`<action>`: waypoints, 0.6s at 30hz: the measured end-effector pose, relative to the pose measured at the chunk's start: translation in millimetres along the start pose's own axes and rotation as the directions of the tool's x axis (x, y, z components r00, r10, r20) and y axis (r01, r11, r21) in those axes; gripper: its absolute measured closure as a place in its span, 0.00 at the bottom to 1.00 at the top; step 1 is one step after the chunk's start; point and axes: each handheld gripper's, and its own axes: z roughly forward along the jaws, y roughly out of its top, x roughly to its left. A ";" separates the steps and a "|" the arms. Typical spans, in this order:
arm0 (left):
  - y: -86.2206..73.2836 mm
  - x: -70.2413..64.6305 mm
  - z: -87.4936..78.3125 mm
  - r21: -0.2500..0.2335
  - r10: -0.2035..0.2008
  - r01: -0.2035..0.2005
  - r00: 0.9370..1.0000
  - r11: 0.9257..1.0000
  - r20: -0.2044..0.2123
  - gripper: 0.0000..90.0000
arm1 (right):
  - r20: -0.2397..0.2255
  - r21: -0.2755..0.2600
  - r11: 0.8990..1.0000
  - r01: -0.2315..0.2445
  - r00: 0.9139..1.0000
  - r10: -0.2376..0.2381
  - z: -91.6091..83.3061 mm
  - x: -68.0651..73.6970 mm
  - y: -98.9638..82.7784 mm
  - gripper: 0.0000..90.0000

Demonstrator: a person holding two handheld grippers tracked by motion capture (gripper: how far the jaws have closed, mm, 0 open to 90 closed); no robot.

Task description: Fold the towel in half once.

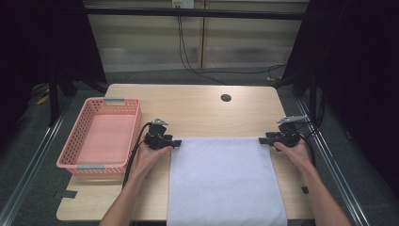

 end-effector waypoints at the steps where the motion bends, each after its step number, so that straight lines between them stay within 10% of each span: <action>1: -0.1 2.0 -1.3 -0.005 -0.005 0.005 1.000 1.000 0.008 0.52 | -0.008 0.004 1.000 0.002 1.000 -0.002 0.0 1.0 -0.1 0.54; 8: -1.0 1.7 2.2 0.015 0.060 -0.061 0.997 0.998 0.044 0.59 | -0.052 0.031 0.999 0.014 0.999 -0.012 7.3 4.0 0.1 0.75; 12: -2.1 0.9 1.2 0.039 0.069 -0.072 0.994 0.997 0.082 0.90 | -0.096 0.025 1.000 0.012 0.995 -0.010 5.9 4.5 0.1 0.92; 18: 12.9 -0.7 -17.1 -0.063 0.043 -0.038 0.996 0.997 0.081 0.94 | -0.117 -0.059 0.998 -0.020 0.993 0.013 -11.9 -0.2 8.4 0.93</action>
